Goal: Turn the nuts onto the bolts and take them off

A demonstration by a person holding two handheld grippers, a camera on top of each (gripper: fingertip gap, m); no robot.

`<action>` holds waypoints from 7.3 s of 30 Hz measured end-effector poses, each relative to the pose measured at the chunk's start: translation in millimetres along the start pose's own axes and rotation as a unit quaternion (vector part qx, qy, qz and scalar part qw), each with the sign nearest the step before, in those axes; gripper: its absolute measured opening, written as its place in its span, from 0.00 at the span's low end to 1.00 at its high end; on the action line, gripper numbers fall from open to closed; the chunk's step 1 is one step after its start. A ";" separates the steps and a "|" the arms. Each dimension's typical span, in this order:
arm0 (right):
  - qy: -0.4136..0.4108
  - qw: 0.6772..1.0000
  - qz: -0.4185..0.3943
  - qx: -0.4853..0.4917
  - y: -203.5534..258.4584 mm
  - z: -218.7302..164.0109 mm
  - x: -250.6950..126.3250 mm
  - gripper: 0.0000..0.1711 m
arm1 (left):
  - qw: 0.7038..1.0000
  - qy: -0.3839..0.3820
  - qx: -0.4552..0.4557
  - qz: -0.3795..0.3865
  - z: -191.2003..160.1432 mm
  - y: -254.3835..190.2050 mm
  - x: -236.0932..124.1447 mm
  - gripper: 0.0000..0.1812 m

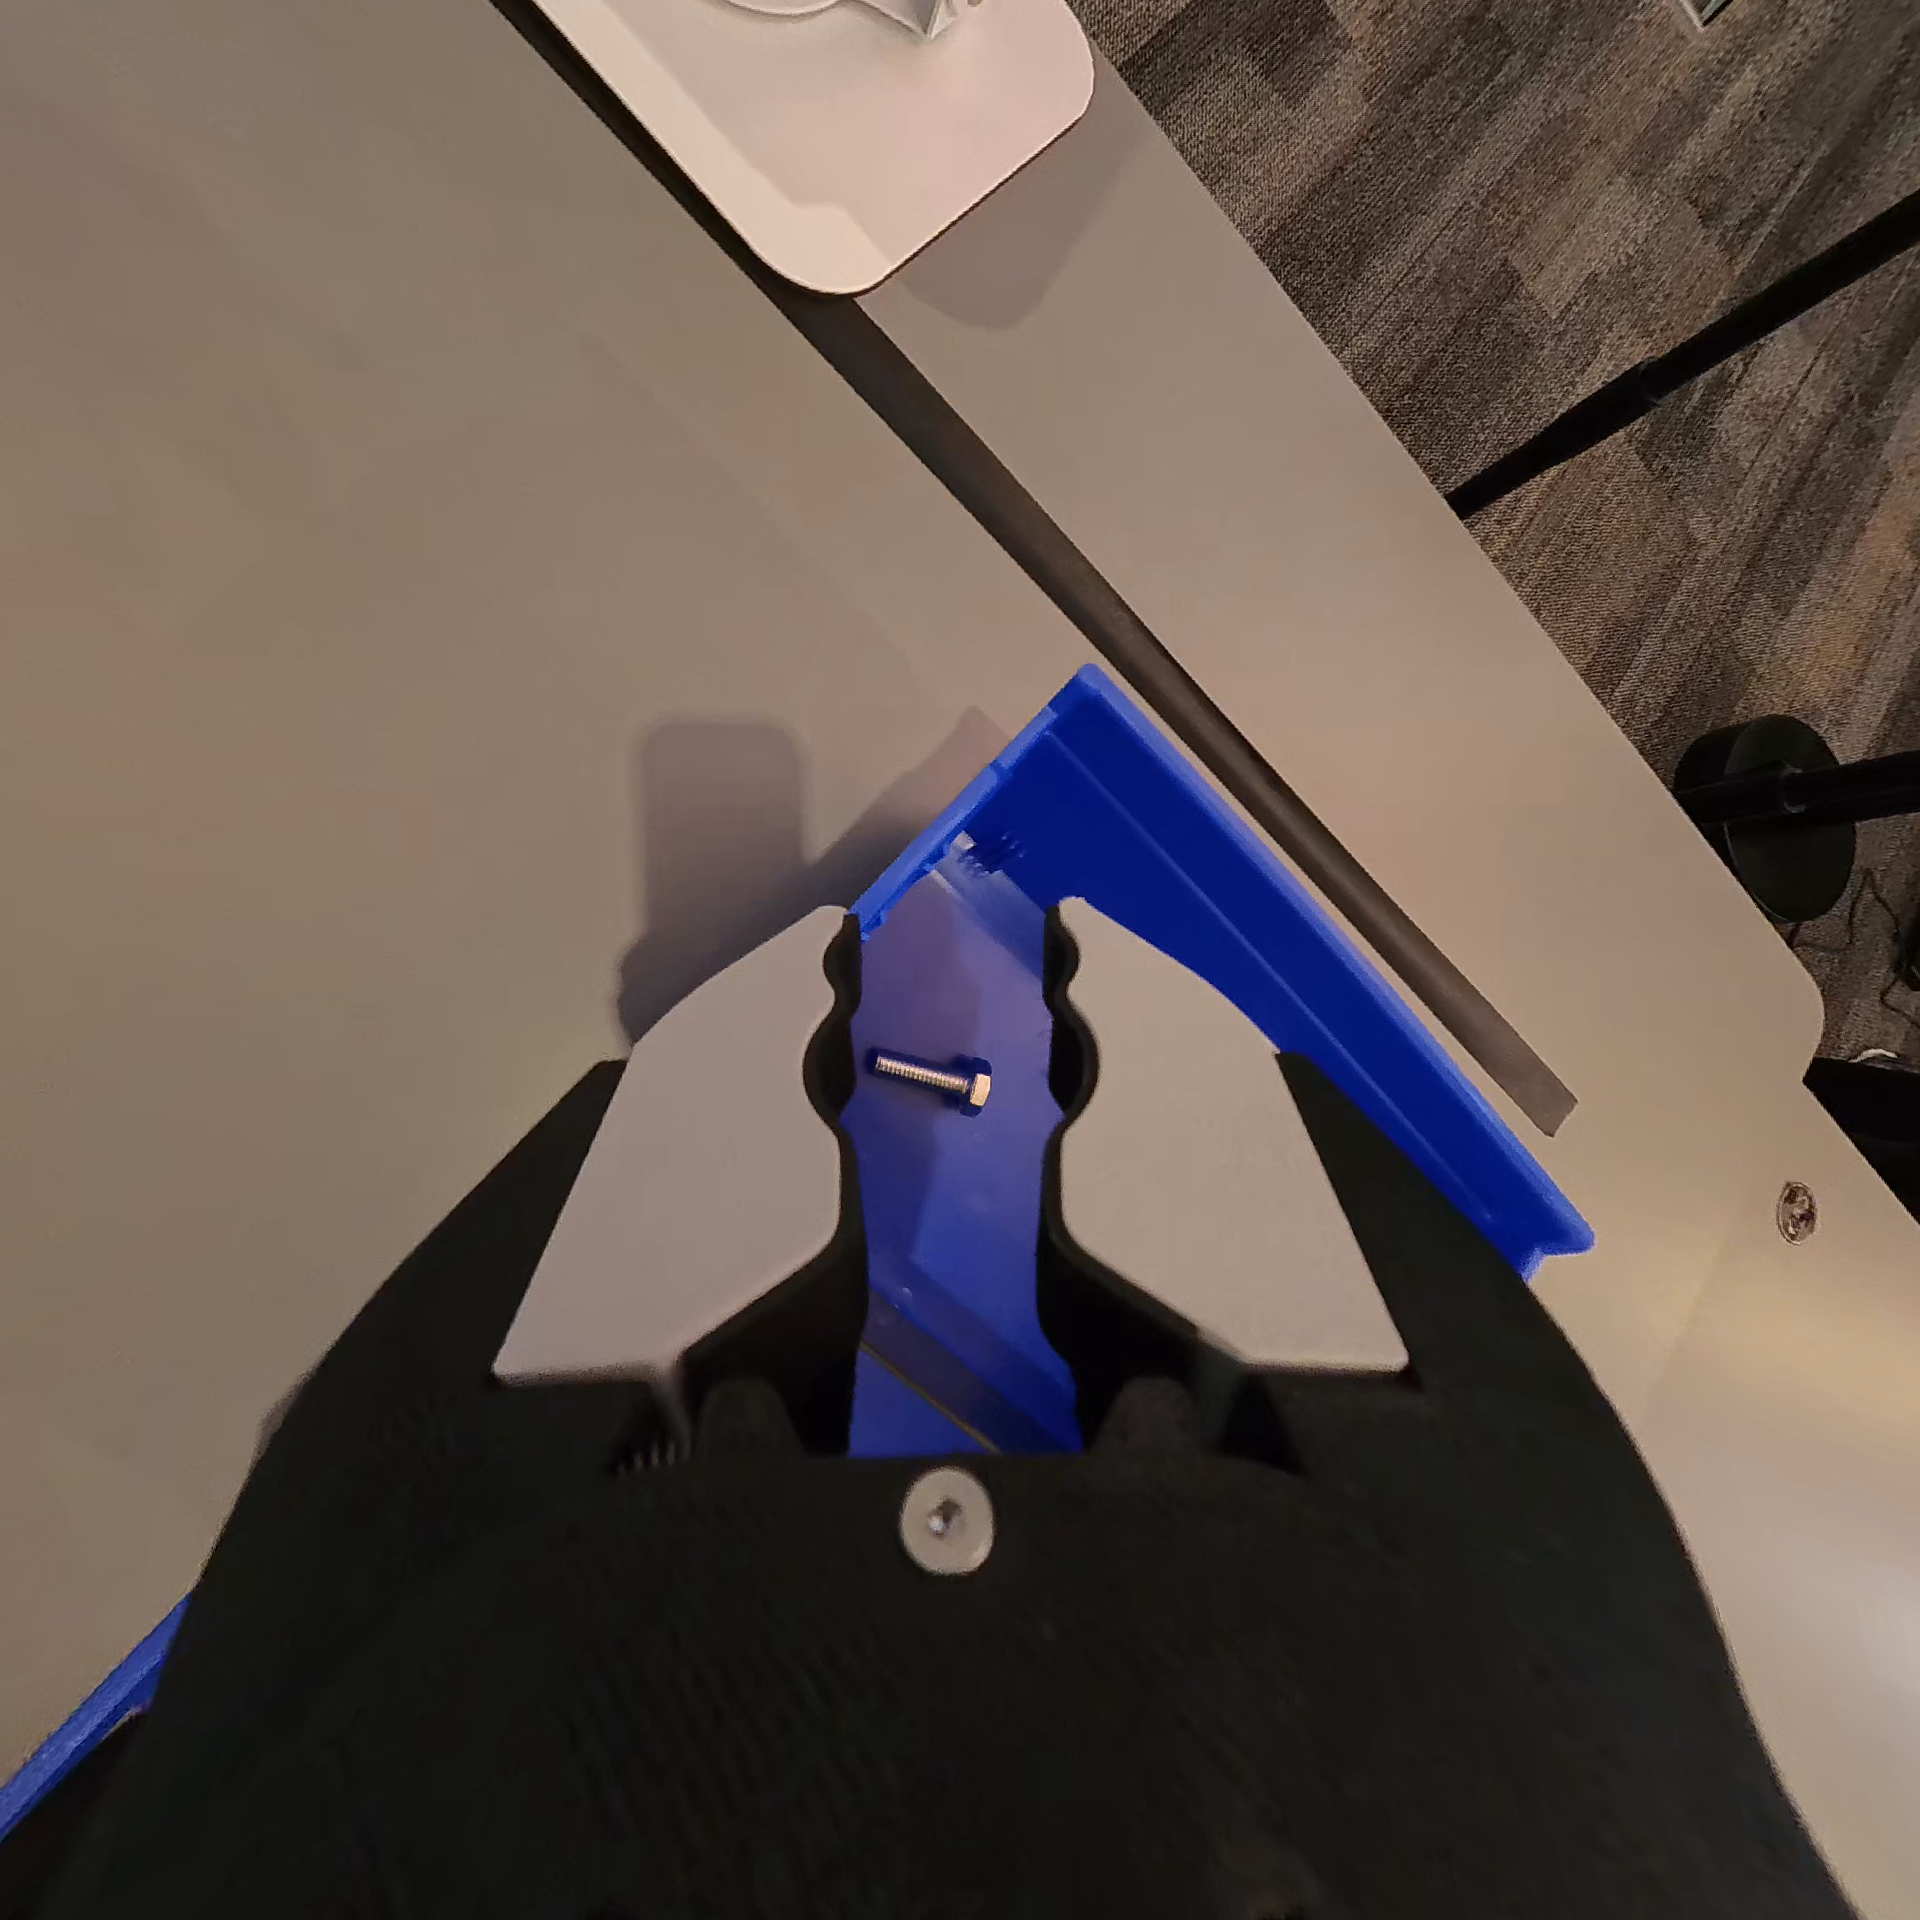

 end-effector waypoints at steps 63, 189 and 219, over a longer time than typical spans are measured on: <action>-0.470 0.740 0.476 0.069 169.3 137.3 -218.4 0.10 | 0.783 -0.407 0.312 -0.353 125.9 -319.2 -145.4 0.05; -0.478 0.665 0.570 0.061 162.5 125.3 -253.6 0.12 | 0.722 -0.425 0.386 -0.386 107.9 -366.8 -145.4 0.08; -0.486 0.661 0.570 0.044 173.9 123.7 -259.1 0.16 | 0.727 -0.415 0.392 -0.382 106.7 -370.3 -140.6 0.08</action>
Point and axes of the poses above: each gripper's, where its closed fingertips meet, x out along the fingers, z out of its top, y = z × x across the jaws, the point moved 1 cm from there along -x, back along the fingers, and after that the axes turned 12 degrees about -z, right-handed, at the moved point
